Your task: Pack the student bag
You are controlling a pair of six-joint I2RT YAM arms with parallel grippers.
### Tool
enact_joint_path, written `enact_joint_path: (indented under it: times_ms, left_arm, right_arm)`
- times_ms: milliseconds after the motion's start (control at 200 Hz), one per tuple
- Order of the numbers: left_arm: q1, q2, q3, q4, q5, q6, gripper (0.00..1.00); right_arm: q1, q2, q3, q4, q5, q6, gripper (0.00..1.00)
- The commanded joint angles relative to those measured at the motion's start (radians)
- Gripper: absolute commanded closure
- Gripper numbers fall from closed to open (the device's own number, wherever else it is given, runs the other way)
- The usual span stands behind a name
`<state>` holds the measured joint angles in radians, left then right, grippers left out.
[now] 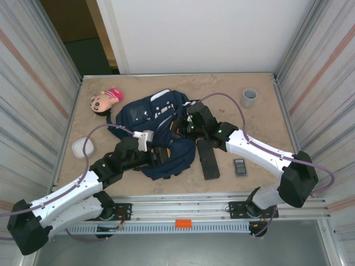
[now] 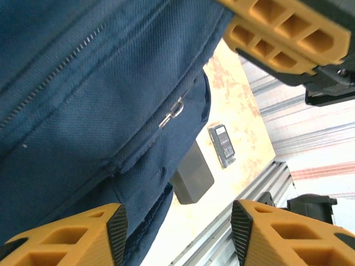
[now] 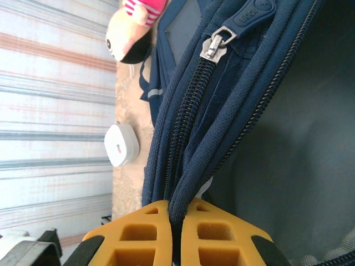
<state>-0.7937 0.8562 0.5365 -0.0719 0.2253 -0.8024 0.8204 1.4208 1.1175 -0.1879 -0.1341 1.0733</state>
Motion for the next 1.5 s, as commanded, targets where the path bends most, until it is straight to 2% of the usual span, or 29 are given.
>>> enact_joint_path:
  times_ms: [0,105,271,341,416,536,621,857,1057,1107,1168,1233,1388,1493]
  left_arm:
    - [-0.007,0.046,0.018,0.027,0.063,-0.029,0.44]
    - [-0.009,0.086,0.019,0.069,0.053,-0.039,0.40]
    - [-0.009,0.142,0.036,0.149,0.005,-0.039,0.40]
    - [-0.010,0.169,0.052,0.190,-0.004,-0.029,0.42]
    - [-0.010,0.191,0.070,0.211,-0.014,-0.005,0.49]
    - [-0.013,0.194,0.094,0.198,-0.041,0.040,0.57]
    - [-0.015,0.183,0.100,0.173,-0.070,0.061,0.59]
    - [-0.013,0.190,0.075,0.078,-0.196,0.058,0.60]
    - [-0.013,0.240,0.084,0.071,-0.199,0.039,0.58]
    - [-0.013,0.249,0.092,0.066,-0.214,0.033,0.63]
    - [-0.012,0.257,0.094,0.064,-0.226,0.031,0.77]
    - [-0.011,0.259,0.104,0.037,-0.245,0.033,0.86]
    - [-0.004,0.225,0.103,-0.056,-0.251,0.066,1.00]
    - [0.009,0.153,0.056,-0.111,-0.262,0.038,1.00]
  right_arm:
    - [0.009,-0.015,0.057,0.082,-0.009,0.014,1.00]
    - [0.008,-0.013,0.054,0.092,-0.015,0.013,1.00]
    - [0.007,-0.009,0.054,0.102,-0.036,0.016,1.00]
    - [0.010,-0.011,0.053,0.102,-0.036,0.017,1.00]
    - [0.015,-0.017,0.051,0.102,-0.035,0.017,1.00]
    - [0.020,-0.022,0.051,0.094,-0.032,0.014,1.00]
    - [0.022,-0.025,0.050,0.091,-0.030,0.013,1.00]
    - [0.022,-0.023,0.051,0.090,-0.031,0.012,1.00]
    - [0.025,-0.022,0.053,0.086,-0.038,0.012,1.00]
    - [0.025,-0.021,0.054,0.088,-0.043,0.010,1.00]
    - [0.025,-0.023,0.054,0.085,-0.045,0.006,1.00]
    - [0.024,-0.029,0.051,0.075,-0.041,0.001,1.00]
    - [-0.016,-0.047,0.032,0.061,-0.043,-0.006,1.00]
    - [-0.050,-0.058,0.024,0.057,-0.057,-0.011,1.00]
